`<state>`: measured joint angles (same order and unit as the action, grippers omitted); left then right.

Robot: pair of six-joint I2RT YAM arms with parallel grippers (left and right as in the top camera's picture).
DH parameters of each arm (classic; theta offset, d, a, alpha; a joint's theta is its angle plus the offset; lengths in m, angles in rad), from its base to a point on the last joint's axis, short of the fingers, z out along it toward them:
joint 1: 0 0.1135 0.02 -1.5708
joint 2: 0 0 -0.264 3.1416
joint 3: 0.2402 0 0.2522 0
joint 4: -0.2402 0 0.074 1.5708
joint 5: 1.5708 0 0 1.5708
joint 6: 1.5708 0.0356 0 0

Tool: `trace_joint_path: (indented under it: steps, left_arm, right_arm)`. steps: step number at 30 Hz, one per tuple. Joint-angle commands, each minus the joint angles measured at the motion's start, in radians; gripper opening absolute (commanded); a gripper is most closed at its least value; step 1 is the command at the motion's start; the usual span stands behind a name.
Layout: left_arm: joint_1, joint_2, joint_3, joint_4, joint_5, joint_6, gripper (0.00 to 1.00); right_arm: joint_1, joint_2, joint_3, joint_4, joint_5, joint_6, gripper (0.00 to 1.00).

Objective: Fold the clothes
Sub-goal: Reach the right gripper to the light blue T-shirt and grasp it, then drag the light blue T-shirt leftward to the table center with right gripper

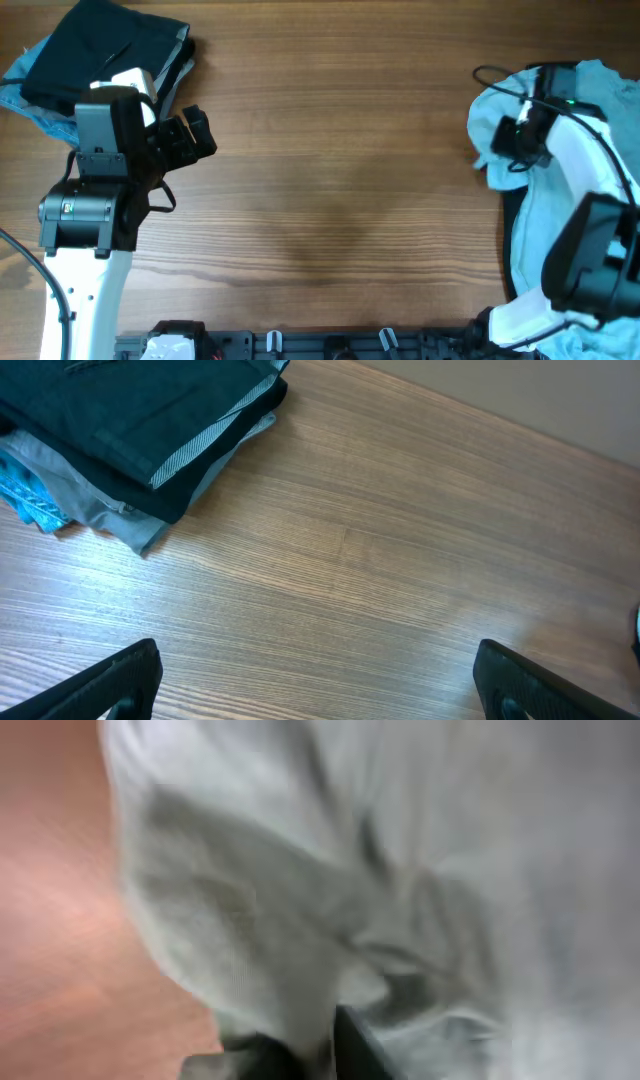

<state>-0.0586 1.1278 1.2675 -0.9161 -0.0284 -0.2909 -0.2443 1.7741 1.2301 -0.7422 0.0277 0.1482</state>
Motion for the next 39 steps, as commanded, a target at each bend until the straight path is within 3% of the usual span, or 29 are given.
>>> trace_joint_path:
  steps: [1, 5, 9, 14, 17, 20, 23, 24, 25, 26, 30, 33, 34, 36, 39]
  left_arm:
    - [0.002, 0.002, 0.017, 0.002, 0.009, -0.006, 1.0]
    - [0.002, 0.002, 0.017, 0.002, 0.009, -0.006, 1.0]
    - [0.002, 0.002, 0.017, 0.002, 0.009, -0.005, 1.0]
    - [0.008, -0.044, 0.018, 0.022, 0.008, -0.005, 1.0]
    - [0.027, -0.136, 0.018, 0.072, 0.007, -0.005, 1.0]
    - [0.056, -0.247, 0.018, 0.128, -0.087, -0.006, 1.0]
    - [0.07, -0.294, 0.018, 0.13, -0.118, -0.005, 1.0]
    - [0.073, -0.307, 0.018, 0.127, -0.135, -0.003, 1.0]
    - [0.073, -0.311, 0.018, 0.126, -0.145, -0.001, 1.0]
    - [0.073, -0.311, 0.018, 0.127, -0.15, -0.001, 1.0]
    - [0.073, -0.295, 0.018, 0.128, -0.124, -0.001, 1.0]
    - [0.064, -0.207, 0.018, 0.122, 0.118, 0.069, 1.0]
    - [0.045, -0.14, 0.018, 0.109, 0.187, 0.079, 1.0]
    - [-0.03, 0.036, 0.018, 0.081, 0.267, 0.177, 0.97]
    - [-0.151, 0.297, 0.018, 0.106, 0.271, 0.312, 0.95]
  right_arm:
    - [-0.051, -0.074, 0.034, 0.016, -0.001, 0.008, 0.04]
    - [-0.088, -0.074, 0.033, 0.011, -0.018, -0.004, 0.04]
    - [-0.086, -0.081, 0.041, 0.005, -0.214, -0.121, 0.04]
    - [-0.011, -0.152, 0.343, -0.261, -0.362, -0.153, 0.04]
    - [0.199, -0.199, 0.509, -0.375, -0.424, -0.174, 0.04]
    - [0.624, -0.191, 0.524, -0.35, -0.494, -0.137, 0.04]
    - [0.912, -0.113, 0.524, -0.32, -0.496, -0.119, 0.06]
    - [1.062, -0.058, 0.524, -0.304, -0.484, -0.126, 0.3]
    - [1.131, -0.029, 0.524, -0.303, -0.43, -0.122, 0.44]
    - [1.2, -0.004, 0.524, -0.309, -0.322, -0.1, 0.46]
    - [1.171, -0.068, 0.524, -0.333, -0.136, 0.005, 0.48]
    - [1.051, -0.191, 0.524, -0.335, -0.039, 0.134, 0.54]
    - [0.993, -0.238, 0.524, -0.34, -0.021, 0.179, 0.61]
    - [0.852, -0.33, 0.524, -0.356, -0.019, 0.25, 0.63]
    - [0.667, -0.415, 0.524, -0.386, -0.024, 0.256, 0.67]
